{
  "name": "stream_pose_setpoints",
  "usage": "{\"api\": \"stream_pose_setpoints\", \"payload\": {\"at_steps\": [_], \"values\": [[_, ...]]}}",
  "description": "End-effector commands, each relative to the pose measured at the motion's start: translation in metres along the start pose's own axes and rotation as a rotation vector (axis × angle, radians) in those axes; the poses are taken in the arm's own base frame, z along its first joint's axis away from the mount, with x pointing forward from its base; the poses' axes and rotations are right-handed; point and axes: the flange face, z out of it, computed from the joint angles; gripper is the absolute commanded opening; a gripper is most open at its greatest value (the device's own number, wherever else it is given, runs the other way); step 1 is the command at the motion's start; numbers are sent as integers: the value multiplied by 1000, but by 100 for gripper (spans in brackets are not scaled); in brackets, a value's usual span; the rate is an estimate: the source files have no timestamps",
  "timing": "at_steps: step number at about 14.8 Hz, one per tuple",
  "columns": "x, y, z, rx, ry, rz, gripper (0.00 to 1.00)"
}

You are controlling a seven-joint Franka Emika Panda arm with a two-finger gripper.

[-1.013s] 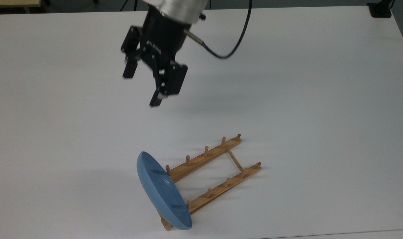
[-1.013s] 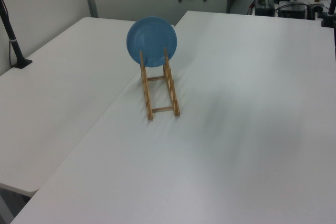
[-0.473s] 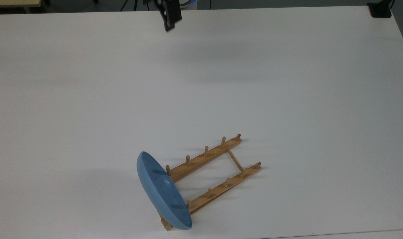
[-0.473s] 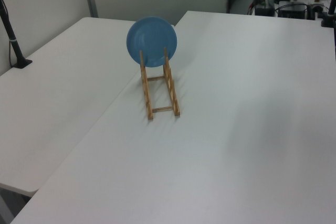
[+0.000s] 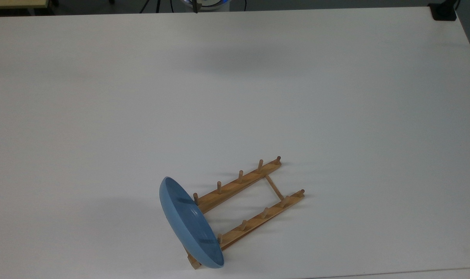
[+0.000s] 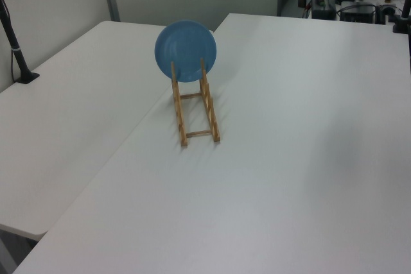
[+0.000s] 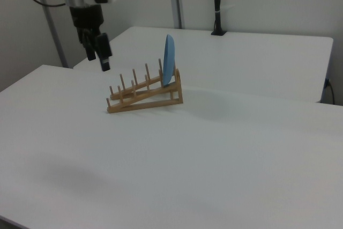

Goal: Place plate in plate rack

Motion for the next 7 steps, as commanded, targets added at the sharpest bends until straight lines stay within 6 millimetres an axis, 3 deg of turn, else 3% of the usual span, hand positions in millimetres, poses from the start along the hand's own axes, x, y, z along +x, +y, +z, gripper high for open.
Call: {"api": "stream_pose_setpoints", "payload": {"at_steps": [1,7], "values": [[8,24,-4,37,76,-268,100],[35,55,-8,46,202,-328,100]]}}
